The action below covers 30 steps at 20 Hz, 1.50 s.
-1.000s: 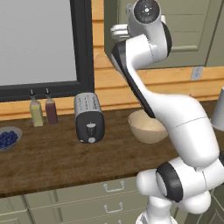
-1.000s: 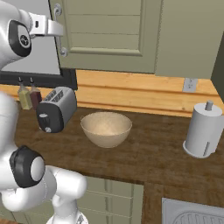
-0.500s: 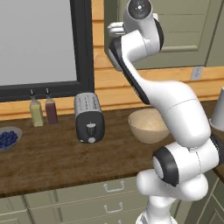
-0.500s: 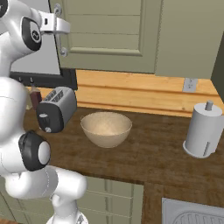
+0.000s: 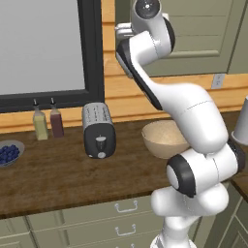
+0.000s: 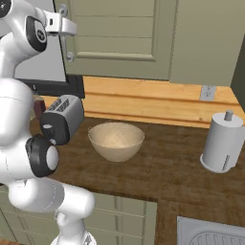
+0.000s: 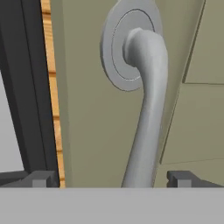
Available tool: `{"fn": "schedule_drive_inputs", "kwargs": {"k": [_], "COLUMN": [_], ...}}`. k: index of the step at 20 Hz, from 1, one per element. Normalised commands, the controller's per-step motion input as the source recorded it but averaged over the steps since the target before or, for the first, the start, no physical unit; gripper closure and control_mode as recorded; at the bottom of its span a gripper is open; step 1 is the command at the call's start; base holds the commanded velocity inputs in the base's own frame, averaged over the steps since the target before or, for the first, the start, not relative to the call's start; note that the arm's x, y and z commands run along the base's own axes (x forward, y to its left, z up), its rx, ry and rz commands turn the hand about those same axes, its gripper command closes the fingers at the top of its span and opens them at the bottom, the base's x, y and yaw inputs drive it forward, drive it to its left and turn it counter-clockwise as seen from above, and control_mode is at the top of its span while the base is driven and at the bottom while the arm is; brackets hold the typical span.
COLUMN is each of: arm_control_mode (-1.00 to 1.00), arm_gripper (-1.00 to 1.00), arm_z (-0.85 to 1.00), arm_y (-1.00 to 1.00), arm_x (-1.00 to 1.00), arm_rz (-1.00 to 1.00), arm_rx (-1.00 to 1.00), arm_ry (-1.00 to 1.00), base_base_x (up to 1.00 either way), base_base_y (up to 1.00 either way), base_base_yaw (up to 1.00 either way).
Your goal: Open the cabinet, pick up the bread from the cabinet and place it in the basket. Then move the basket to the dining counter.
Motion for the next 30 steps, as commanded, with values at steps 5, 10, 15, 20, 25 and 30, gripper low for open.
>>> {"fn": "schedule_drive_inputs", "kwargs": {"k": [5,10,15,20,25,30], "arm_control_mode": [-1.0,-1.0,-1.0,-1.0,-1.0,-1.0], "arm_gripper": [-1.0,-1.0,1.0,1.0,1.0,1.0], "arm_z": [-0.15,-0.17,-0.01,0.0,-0.02,-0.14], "arm_y": [-0.15,-0.17,-0.05,0.0,-0.03,-0.23], "arm_x": [0.23,0.26,0.14,0.09,0.02,-0.69], "arm_rz": [0.0,0.01,0.03,0.02,0.01,0.01], "arm_rx": [0.0,0.01,0.01,0.0,0.01,0.1], "arm_ry": [0.0,-0.03,0.0,0.0,0.0,-0.01], "base_base_x": [0.0,0.0,0.0,0.0,0.0,0.0], "base_base_y": [0.0,0.0,0.0,0.0,0.0,0.0], "base_base_yaw": [0.0,0.0,0.0,0.0,0.0,0.0]}}
